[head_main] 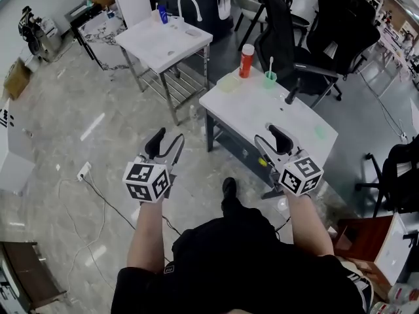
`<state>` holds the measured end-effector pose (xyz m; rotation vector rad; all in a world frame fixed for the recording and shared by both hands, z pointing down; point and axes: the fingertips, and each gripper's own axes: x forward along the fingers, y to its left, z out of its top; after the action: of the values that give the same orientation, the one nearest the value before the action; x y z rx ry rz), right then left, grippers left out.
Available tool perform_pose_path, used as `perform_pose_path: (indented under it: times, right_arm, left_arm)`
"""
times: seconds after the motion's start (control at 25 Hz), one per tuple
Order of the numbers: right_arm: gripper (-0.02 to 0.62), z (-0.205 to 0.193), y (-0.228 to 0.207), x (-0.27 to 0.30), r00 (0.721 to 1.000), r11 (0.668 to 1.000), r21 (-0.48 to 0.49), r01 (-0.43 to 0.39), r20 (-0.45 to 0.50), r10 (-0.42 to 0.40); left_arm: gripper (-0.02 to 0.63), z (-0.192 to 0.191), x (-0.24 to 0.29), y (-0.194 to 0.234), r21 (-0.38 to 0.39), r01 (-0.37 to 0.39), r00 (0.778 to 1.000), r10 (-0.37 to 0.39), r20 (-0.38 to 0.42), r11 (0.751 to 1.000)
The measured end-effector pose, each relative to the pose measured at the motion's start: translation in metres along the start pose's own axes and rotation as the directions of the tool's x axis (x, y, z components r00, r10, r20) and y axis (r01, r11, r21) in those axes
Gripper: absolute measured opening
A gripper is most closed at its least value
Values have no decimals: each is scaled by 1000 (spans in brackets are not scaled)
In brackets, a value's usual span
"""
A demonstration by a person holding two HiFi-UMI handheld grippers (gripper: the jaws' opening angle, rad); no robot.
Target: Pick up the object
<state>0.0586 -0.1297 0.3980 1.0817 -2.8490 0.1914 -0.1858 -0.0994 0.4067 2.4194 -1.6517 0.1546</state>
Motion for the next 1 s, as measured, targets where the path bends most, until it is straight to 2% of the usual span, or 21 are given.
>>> perform_pose_path:
  times: [0.24, 0.64, 1.0]
  right_arm:
    - [210, -5, -44, 45, 1000, 999, 30, -16, 10, 16]
    - [210, -7, -147, 117, 999, 996, 87, -32, -11, 33]
    - [210, -14, -184, 159, 995, 995, 53, -79, -61, 82]
  left_arm:
    - [238, 6, 53, 23, 11, -14, 999, 14, -37, 1000]
    - [238, 22, 178, 49, -2, -17, 994, 17, -108, 1000]
    - [238, 33, 234, 58, 12, -21, 990, 23, -139, 1000]
